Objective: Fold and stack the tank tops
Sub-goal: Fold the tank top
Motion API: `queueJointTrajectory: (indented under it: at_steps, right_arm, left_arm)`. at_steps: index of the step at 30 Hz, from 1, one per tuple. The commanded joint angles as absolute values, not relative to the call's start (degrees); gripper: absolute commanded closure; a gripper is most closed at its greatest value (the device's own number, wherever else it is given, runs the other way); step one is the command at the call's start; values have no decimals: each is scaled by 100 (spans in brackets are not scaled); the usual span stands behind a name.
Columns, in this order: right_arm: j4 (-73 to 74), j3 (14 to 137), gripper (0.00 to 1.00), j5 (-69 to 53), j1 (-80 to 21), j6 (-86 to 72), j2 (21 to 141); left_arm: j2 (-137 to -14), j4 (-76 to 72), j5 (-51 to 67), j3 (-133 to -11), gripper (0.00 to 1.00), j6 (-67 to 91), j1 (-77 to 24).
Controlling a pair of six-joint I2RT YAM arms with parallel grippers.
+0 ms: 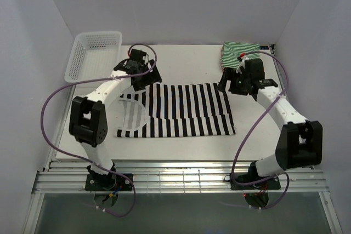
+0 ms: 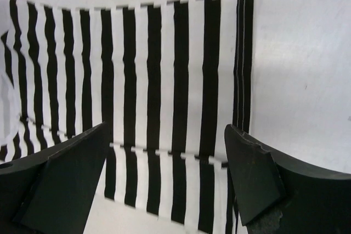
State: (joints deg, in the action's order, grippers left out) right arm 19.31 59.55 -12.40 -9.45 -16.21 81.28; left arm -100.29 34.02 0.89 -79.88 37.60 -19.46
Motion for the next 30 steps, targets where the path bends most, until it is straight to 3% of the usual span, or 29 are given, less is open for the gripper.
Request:
queueJointTrajectory:
  at_steps: [1, 9, 20, 24, 30]
  right_arm:
    - [1828, 6766, 10, -782, -958, -1390, 8944]
    - [1934, 7954, 10, -703, -949, -1134, 10089]
    - [1969, 8086, 10, -650, -949, -1037, 10538]
    - [1969, 8112, 10, -650, -949, -1037, 10635]
    - [1960, 8121, 10, -580, -932, -1037, 10696]
  left_arm:
    - [-10817, 3743, -570, -8883, 2, 3042, -1925]
    - [-12425, 3850, -765, -10624, 2, 2479, -1784]
    - [-13069, 3850, -862, -11074, 8, 2452, -1609]
    - [-13122, 3797, -686, -10969, 12, 2478, -1591]
    - [-13201, 3779, -563, -10846, 29, 2444, -1600]
